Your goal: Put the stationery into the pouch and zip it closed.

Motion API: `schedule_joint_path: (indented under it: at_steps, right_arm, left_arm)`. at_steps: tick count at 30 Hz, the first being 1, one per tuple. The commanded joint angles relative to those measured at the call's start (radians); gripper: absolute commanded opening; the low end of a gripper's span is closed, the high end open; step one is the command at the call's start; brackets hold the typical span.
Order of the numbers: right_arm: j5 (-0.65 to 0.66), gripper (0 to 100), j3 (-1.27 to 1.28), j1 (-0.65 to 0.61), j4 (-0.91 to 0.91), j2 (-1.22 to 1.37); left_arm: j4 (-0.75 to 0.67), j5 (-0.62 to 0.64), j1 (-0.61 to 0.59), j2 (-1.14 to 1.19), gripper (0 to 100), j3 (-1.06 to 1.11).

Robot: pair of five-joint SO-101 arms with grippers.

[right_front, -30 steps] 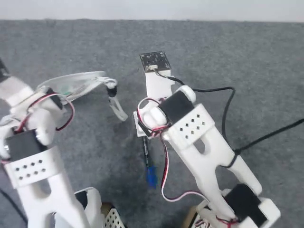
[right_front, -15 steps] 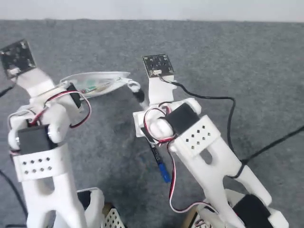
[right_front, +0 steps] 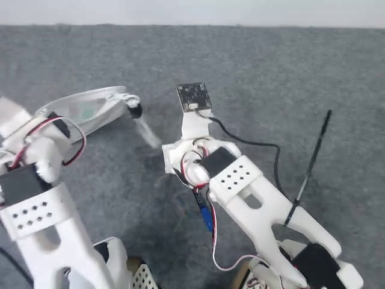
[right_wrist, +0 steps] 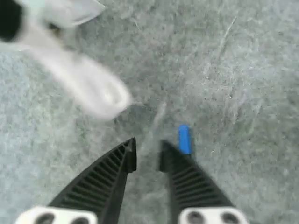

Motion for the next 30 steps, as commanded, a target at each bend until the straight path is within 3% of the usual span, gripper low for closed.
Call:
schedule_joint_path:
  at_steps: [1,6,26,30]
  right_arm:
    - [0.083,17.1,0.000,0.005,-0.059,0.036]
    - [0.089,12.7,-0.069,0.005,-0.042,0.154]
    - [0.216,12.1,-0.466,0.062,0.245,0.622]
    - [0.298,0.9,-0.506,0.062,0.283,0.664]
  left_arm:
    - [-0.009,0.012,-0.021,-0.008,1,-0.041]
    - [-0.023,0.012,-0.020,-0.008,1,-0.018]
    - [-0.031,0.009,-0.020,-0.008,1,-0.004]
    - [-0.031,0.009,-0.020,-0.008,1,-0.004]
